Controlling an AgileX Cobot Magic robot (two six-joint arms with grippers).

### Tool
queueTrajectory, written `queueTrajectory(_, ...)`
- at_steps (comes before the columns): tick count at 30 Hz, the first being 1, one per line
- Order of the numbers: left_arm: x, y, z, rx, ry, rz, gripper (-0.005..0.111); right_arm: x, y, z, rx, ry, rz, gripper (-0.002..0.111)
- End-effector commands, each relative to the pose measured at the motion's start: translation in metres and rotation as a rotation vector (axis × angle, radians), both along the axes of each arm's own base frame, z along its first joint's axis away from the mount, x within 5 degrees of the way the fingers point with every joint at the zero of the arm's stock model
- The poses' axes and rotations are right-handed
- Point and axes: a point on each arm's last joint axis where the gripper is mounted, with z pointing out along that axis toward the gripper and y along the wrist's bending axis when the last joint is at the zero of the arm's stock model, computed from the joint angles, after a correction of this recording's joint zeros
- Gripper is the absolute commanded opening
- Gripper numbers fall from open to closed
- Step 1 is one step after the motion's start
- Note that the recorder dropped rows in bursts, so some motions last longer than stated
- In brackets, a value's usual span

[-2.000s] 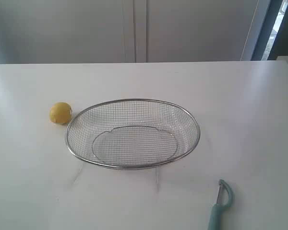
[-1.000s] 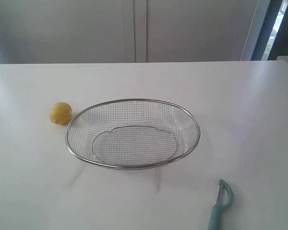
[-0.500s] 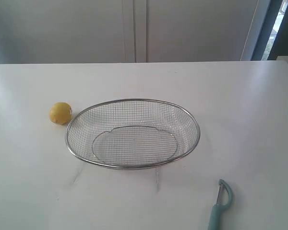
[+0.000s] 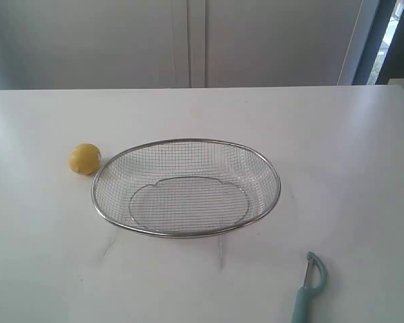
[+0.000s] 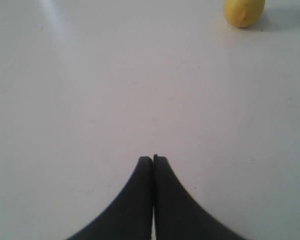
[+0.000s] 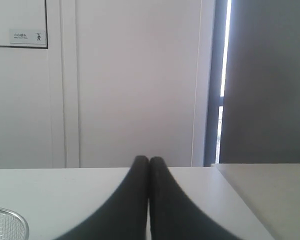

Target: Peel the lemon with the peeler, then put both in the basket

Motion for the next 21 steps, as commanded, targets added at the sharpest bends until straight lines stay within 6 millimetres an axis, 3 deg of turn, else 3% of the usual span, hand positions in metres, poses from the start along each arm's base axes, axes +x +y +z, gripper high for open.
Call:
queueTrajectory(1,0.0,-0.001,-0.003,-0.01,0.008,-0.009,0.0,-0.003,0.0,0.012,0.006,-0.041,0.006,0.0)
queueTrajectory(4,0.0,-0.001,-0.003,-0.01,0.008,-0.009,0.0,-0.009,0.001,0.035,0.005,-0.054,0.01,0.0)
queueTrajectory(10,0.0,-0.001,-0.003,-0.01,0.008,-0.009,0.0,-0.017,0.002,0.057,0.004,-0.05,0.015,0.0)
queueTrajectory(21,0.0,-0.001,-0.003,-0.01,0.008,-0.009,0.0,-0.004,0.002,0.094,0.007,0.066,0.02,0.0)
